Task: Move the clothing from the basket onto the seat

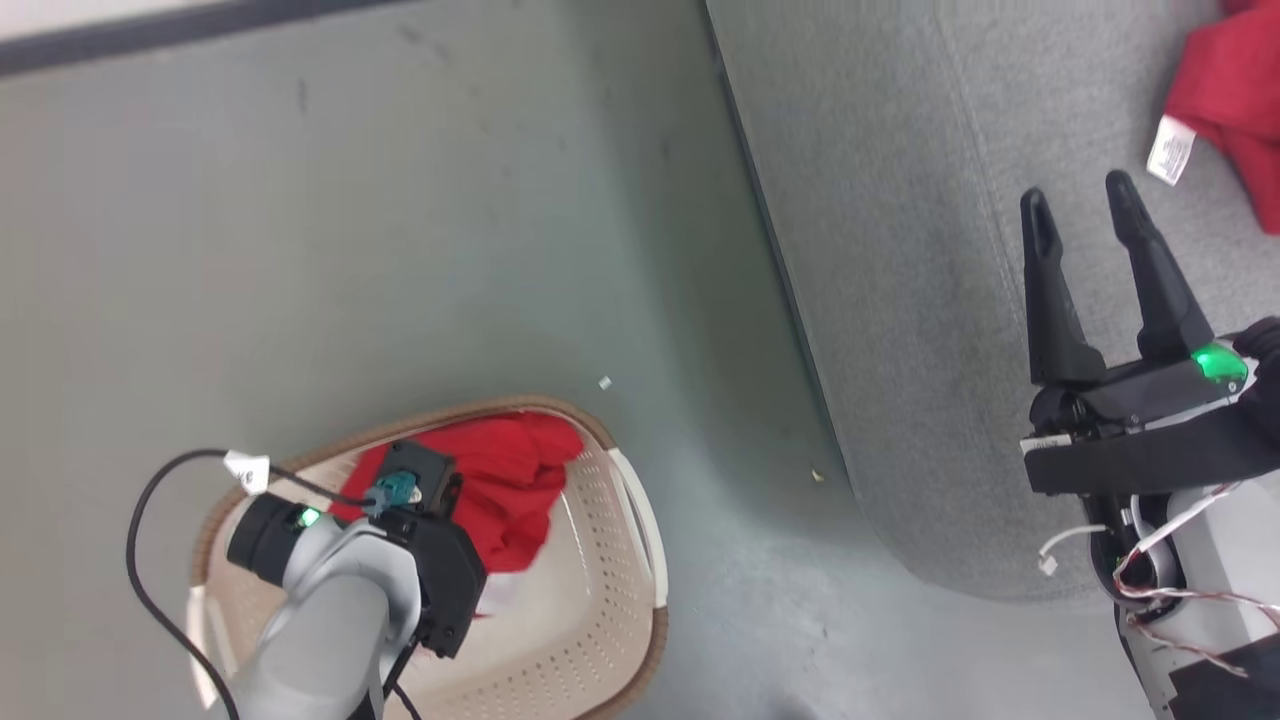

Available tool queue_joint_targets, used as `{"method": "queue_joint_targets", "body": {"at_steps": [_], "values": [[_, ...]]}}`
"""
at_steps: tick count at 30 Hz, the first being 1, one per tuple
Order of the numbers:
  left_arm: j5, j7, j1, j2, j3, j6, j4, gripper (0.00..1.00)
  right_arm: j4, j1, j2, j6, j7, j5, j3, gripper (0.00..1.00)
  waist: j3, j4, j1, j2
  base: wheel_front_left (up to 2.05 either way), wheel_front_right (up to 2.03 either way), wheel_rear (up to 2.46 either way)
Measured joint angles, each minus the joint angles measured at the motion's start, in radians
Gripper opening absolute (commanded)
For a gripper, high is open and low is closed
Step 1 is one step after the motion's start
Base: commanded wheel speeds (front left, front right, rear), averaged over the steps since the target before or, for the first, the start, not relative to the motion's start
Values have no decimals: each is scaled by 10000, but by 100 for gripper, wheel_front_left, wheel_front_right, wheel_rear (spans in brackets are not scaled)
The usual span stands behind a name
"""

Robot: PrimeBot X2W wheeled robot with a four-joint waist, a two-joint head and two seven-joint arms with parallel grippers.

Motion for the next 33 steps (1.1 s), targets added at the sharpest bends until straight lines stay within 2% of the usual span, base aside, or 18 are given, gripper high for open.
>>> {"method": "queue_joint_targets", "body": {"at_steps": [10,19,27,33], "values": [[-424,-780,868,-92,104,-81,-238,0,278,429,-190,2,0,203,81,100,-1433,492,-1,0,0,0,0],[-945,-1034,1517,-132,337,-92,-744,0,454,975,-339,0,0,412,161,100,-2604,808,-2,-1,0,0,0],[-1557,-1122,2081,-148,362,-161,-1829,0,562,1602,-476,0,0,589,435,100,-3679,1121,-2,-1,0,0,0],[-1969,-1129,2444,-142,245,-161,-3154,0,627,1898,-617,0,2,815,823,100,-4517,1377,-1,0,0,0,0]]}}
